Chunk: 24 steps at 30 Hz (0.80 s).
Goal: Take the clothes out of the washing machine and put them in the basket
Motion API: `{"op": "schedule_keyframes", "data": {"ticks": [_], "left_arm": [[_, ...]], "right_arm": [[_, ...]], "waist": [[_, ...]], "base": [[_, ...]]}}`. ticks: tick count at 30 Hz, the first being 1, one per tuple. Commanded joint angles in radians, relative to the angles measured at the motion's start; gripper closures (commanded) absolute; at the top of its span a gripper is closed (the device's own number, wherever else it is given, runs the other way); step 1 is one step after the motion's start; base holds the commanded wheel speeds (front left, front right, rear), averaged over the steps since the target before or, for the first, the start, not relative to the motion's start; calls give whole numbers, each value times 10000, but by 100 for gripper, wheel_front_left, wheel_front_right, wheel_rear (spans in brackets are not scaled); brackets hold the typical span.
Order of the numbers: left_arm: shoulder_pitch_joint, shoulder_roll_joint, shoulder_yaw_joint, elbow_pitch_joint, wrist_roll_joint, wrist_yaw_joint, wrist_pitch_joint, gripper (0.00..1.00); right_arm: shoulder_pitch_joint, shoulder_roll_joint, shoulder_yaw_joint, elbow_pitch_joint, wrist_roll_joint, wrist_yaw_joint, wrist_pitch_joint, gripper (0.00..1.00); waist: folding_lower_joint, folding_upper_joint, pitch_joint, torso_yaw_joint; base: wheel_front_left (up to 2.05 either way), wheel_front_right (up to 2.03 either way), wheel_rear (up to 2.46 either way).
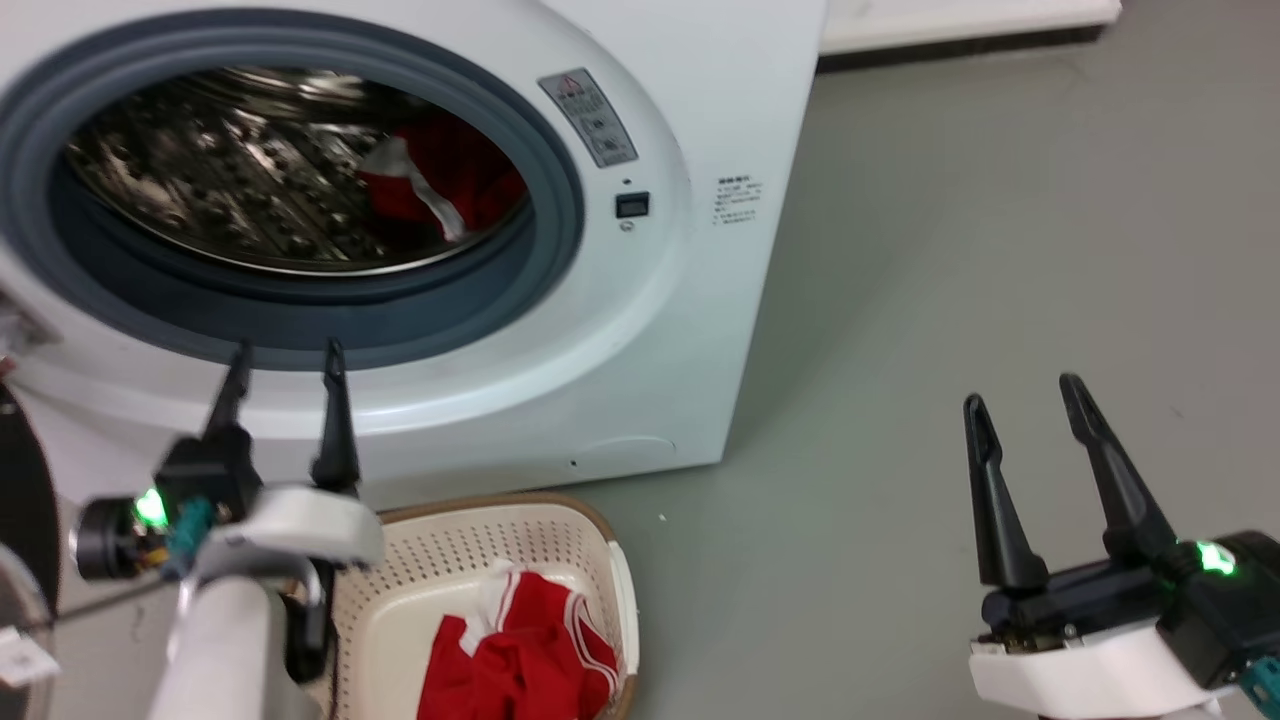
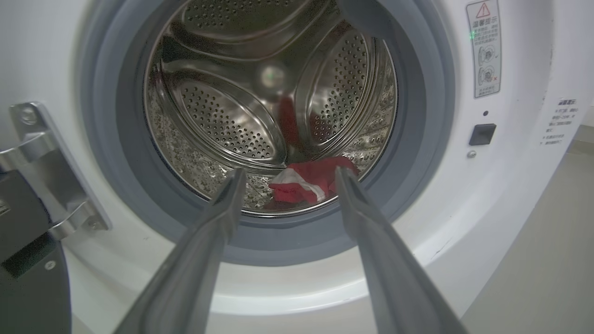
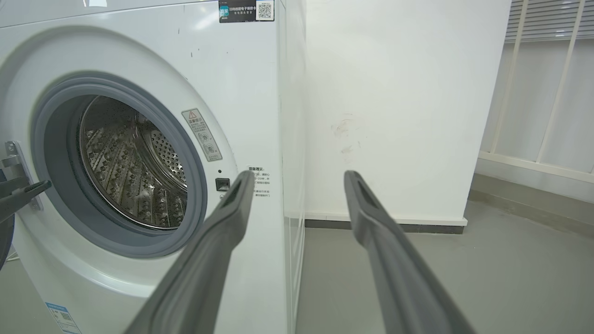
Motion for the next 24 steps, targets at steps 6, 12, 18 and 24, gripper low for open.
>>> {"op": "schedule_keyframes", "data": {"ticks": [6,12,18,24], "left_arm": [[-2362,1001,110,1803,196,-326,149,0],[-4895,1907,-57,3164,325,-678,1131,0],[-7110,2694,-399,4188,472,-988,2784,0],[-9116,3298,-825,4926,350,-1205,4542,0]], "right_arm": [[-863,7,332,-274,269,-3,-24,0],[-1551,8,508,-673,567,-3,-25,0],[-2175,8,562,-1098,952,-3,-25,0],[-2687,8,555,-1596,1247,-3,-25,0]], "waist": [[-1,0,1490,-978],[-1,0,2559,-1477],[-1,0,3638,-1884],[-1,0,4680,-2206]], "base": [[0,0,0],[0,0,0],[0,0,0],[0,0,0]]}}
